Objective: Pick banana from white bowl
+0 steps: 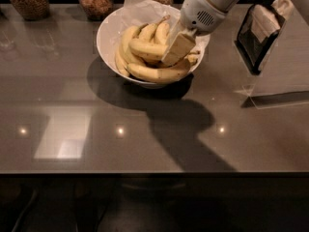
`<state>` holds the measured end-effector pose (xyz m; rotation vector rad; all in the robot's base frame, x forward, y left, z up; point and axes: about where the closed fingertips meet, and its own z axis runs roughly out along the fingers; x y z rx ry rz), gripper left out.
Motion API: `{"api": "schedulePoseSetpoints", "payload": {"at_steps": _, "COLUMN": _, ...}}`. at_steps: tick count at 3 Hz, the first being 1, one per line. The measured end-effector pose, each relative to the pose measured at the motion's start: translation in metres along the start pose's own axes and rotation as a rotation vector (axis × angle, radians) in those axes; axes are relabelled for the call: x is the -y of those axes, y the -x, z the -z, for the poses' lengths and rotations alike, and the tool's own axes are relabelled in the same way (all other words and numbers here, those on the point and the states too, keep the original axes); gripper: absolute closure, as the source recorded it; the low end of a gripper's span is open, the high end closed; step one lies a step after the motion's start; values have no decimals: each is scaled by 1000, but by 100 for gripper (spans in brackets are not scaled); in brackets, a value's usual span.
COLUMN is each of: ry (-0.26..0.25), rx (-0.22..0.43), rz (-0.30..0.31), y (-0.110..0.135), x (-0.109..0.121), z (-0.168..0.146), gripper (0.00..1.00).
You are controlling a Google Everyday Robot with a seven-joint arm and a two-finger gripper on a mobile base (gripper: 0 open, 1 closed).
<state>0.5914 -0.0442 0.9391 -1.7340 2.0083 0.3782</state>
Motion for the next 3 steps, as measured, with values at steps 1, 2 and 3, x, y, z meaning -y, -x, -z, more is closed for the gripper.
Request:
{"api": "schedulePoseSetpoints", "payload": {"at_steps": 1, "ry": -16, "rx": 24, "rz": 12, "y": 1, "x": -5, "z": 13, "gripper": 100}}
{"api": "schedulePoseSetpoints", "payload": {"at_steps": 2, "ry": -45, "rx": 81, "rz": 31, "y": 0, "x": -11, "z": 34, "gripper": 100}}
{"api": "schedulePoseSetpoints", "payload": {"at_steps": 3, "ry": -70, "rx": 138, "rz": 76, "y": -4, "x": -28, "z": 57, "gripper": 100}}
